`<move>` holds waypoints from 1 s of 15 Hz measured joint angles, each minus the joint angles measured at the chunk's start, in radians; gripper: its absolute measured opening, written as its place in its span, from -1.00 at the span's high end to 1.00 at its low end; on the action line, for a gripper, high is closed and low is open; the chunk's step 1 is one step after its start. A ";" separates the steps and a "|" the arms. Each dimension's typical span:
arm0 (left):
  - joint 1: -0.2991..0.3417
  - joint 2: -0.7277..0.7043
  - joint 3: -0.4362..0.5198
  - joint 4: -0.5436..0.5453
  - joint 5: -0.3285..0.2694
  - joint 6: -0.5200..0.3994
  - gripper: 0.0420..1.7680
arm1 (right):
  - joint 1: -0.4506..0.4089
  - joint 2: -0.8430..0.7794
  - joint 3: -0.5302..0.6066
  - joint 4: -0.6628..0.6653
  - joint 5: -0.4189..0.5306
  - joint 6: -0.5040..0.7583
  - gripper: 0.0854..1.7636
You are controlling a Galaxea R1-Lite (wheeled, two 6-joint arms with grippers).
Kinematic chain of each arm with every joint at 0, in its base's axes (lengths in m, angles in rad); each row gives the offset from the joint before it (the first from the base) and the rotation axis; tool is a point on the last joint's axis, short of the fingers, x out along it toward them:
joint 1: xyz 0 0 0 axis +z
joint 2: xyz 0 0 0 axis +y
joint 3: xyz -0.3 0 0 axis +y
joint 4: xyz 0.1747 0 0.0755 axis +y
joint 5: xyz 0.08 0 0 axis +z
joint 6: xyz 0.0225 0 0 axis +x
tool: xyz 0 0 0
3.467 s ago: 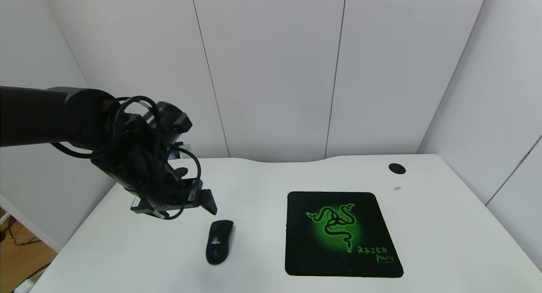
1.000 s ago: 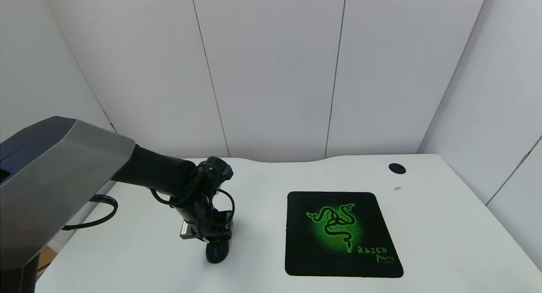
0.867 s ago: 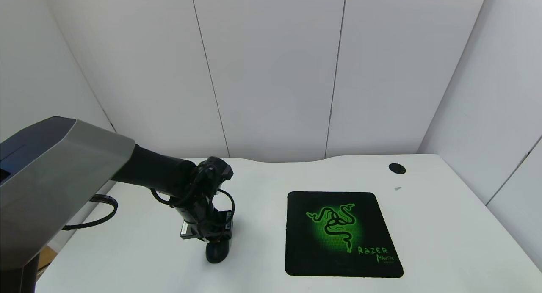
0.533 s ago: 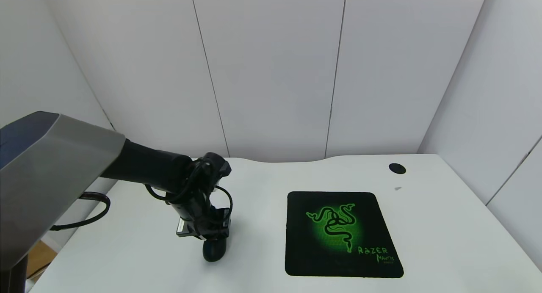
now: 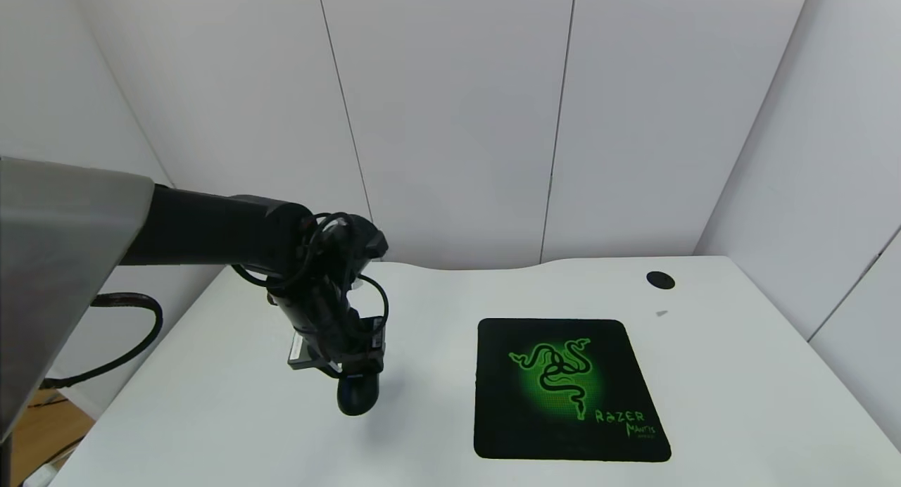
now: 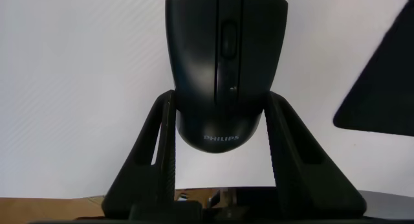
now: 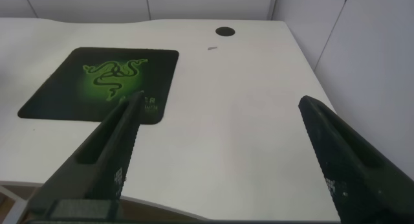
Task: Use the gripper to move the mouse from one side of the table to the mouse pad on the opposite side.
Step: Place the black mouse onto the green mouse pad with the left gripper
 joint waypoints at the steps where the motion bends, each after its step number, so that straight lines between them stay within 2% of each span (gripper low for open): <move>1: -0.016 0.000 -0.021 0.003 0.000 -0.012 0.03 | 0.000 0.000 0.000 0.000 0.000 0.000 -0.94; 10: -0.134 0.025 -0.158 0.015 0.005 -0.148 0.04 | 0.000 0.000 0.000 0.000 0.000 0.000 -0.94; 15: -0.201 0.077 -0.296 0.106 0.007 -0.210 0.04 | 0.000 0.000 0.000 0.000 0.000 0.000 -0.94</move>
